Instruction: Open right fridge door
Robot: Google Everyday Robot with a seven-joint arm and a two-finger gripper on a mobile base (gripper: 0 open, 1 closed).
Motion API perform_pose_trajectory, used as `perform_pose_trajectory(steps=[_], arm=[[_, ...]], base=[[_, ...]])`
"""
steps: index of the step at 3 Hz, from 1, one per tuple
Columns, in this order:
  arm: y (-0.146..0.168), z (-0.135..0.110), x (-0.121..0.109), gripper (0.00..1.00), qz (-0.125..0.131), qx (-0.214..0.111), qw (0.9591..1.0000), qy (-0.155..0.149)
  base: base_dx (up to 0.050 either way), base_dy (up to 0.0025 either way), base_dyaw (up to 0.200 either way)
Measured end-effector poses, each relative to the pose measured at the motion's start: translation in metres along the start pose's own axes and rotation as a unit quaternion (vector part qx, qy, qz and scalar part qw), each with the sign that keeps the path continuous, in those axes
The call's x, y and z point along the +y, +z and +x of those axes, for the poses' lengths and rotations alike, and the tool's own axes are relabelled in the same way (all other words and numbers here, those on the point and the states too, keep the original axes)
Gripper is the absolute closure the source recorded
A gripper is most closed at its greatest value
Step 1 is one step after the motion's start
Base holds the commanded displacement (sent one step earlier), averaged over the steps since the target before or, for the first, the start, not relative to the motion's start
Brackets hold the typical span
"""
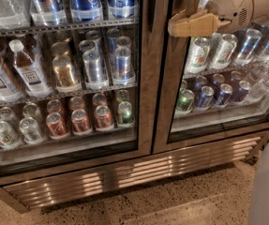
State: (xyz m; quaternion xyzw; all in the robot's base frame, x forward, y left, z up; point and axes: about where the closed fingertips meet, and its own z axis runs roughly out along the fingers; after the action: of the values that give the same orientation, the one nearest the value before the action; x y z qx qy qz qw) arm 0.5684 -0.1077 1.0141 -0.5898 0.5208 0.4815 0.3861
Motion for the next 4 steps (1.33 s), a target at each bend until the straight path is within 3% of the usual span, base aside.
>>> perform_pose_trajectory(steps=[4], arm=[[0.0, 0.0, 0.0, 1.0, 0.0, 0.0, 1.0, 0.0]], base=[[0.0, 0.0, 0.0]])
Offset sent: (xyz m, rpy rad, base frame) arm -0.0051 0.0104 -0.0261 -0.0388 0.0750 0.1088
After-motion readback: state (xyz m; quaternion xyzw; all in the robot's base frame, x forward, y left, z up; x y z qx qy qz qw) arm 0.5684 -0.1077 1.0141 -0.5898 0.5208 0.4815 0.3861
